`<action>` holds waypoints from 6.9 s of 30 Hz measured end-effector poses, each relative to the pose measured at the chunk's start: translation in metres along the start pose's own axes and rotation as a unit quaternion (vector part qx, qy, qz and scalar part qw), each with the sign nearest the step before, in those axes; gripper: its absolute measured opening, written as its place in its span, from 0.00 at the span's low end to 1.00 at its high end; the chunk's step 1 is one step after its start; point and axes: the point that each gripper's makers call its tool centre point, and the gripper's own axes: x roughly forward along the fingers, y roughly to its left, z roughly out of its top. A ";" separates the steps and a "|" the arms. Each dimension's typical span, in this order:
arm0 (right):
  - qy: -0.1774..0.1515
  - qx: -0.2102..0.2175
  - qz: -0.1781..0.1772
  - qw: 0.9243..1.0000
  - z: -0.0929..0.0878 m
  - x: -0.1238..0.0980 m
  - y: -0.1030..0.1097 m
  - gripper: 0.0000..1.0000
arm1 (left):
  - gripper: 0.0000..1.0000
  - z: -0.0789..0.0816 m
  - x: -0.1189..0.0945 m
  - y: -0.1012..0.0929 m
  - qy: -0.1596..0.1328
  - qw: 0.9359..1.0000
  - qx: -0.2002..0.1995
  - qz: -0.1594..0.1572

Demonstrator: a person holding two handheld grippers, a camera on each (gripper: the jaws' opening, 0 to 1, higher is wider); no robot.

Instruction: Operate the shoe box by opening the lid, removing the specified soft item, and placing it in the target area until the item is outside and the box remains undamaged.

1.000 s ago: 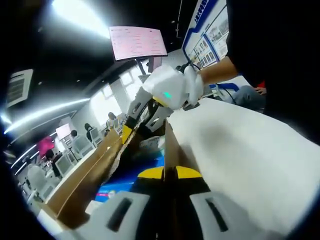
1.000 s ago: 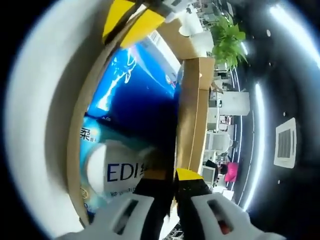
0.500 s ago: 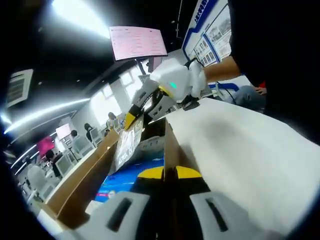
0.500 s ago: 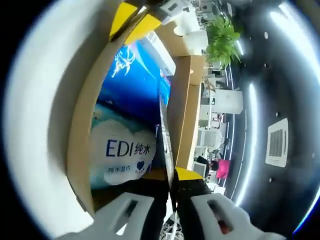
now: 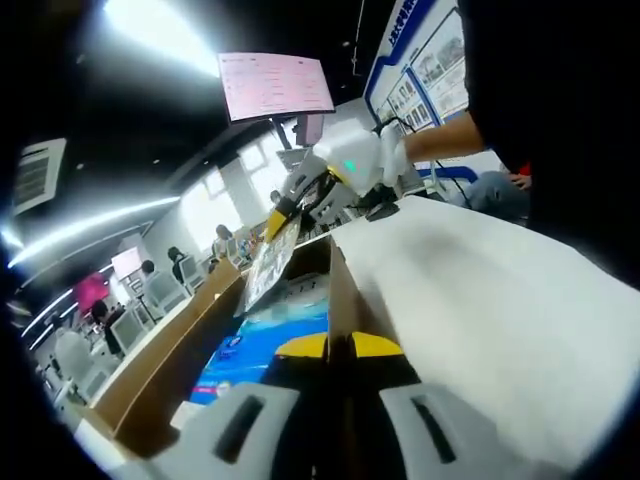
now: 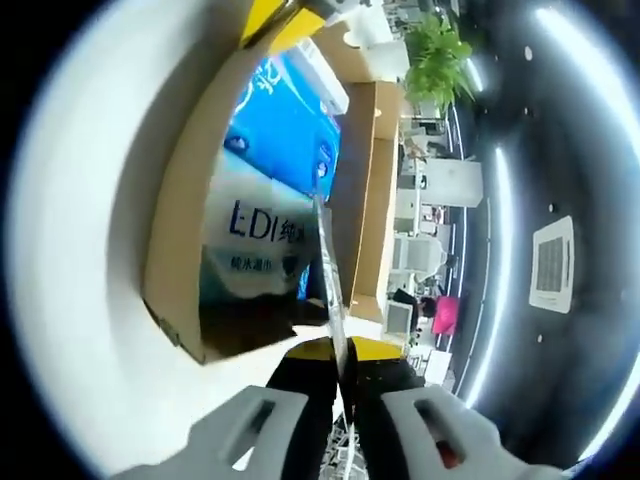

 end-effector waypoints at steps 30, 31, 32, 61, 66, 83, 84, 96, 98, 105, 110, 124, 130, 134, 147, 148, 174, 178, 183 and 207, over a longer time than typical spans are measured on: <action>-0.016 0.082 -0.033 0.996 -0.063 -0.012 0.018 0.02 | 0.05 -0.002 0.000 0.001 0.004 0.999 -0.034 -0.010; -0.021 0.086 -0.037 0.995 -0.065 -0.014 0.019 0.02 | 0.05 -0.003 0.000 0.001 0.005 0.999 -0.035 -0.010; -0.021 0.086 -0.039 0.995 -0.066 -0.014 0.019 0.02 | 0.05 -0.003 0.000 0.001 0.005 0.999 -0.036 -0.010; -0.013 0.096 -0.004 0.995 -0.099 0.010 0.069 0.02 | 0.05 -0.003 0.000 0.001 0.013 0.999 -0.047 -0.005; -0.011 0.095 0.006 0.995 -0.102 0.016 0.078 0.02 | 0.05 -0.003 0.000 0.001 0.014 0.999 -0.048 -0.005; -0.007 0.105 0.048 0.993 -0.107 0.028 0.104 0.03 | 0.06 -0.003 0.001 0.002 0.017 0.999 -0.049 -0.005; -0.005 0.105 0.053 0.993 -0.107 0.029 0.107 0.03 | 0.06 -0.003 0.001 0.002 0.017 0.999 -0.049 -0.005; 0.000 0.149 0.062 0.987 -0.108 0.024 0.106 0.11 | 0.06 -0.005 0.000 0.001 0.019 0.999 -0.048 -0.006; 0.001 0.153 0.064 0.986 -0.109 0.023 0.106 0.11 | 0.06 -0.005 0.000 0.002 0.019 0.999 -0.048 -0.006; 0.007 0.164 0.067 0.984 -0.110 0.018 0.108 0.13 | 0.06 -0.005 0.000 0.001 0.021 0.999 -0.046 -0.006; 0.013 0.181 0.071 0.981 -0.111 0.013 0.112 0.15 | 0.06 -0.005 0.000 0.002 0.021 0.999 -0.046 -0.005; 0.027 0.225 0.079 0.971 -0.118 0.009 0.108 0.20 | 0.06 -0.005 0.000 0.002 0.022 0.999 -0.042 -0.003; 0.032 0.256 0.090 0.962 -0.120 0.001 0.110 0.23 | 0.06 -0.006 0.000 0.002 0.023 0.999 -0.041 -0.002; 0.035 0.275 0.098 0.956 -0.121 -0.009 0.110 0.23 | 0.06 -0.006 0.000 0.002 0.022 0.999 -0.041 -0.003; 0.037 0.374 0.140 0.916 -0.116 -0.007 0.119 0.30 | 0.06 -0.007 0.001 0.002 0.024 0.999 -0.036 -0.001; 0.039 0.376 0.139 0.915 -0.116 -0.009 0.119 0.29 | 0.06 -0.006 0.001 0.002 0.024 0.999 -0.036 -0.001; 0.040 0.429 0.169 0.887 -0.108 -0.030 0.122 0.35 | 0.07 -0.006 0.000 0.001 0.024 0.999 -0.033 -0.001; 0.026 0.461 0.167 0.871 -0.104 -0.027 0.118 0.35 | 0.07 -0.006 0.000 0.001 0.024 0.999 -0.032 -0.001; 0.006 0.512 0.162 0.844 -0.094 -0.019 0.117 0.37 | 0.07 -0.006 0.000 0.001 0.024 0.999 -0.033 -0.001; 0.001 0.512 0.162 0.843 -0.082 -0.012 0.121 0.36 | 0.07 -0.007 0.000 0.002 0.026 0.999 -0.029 0.000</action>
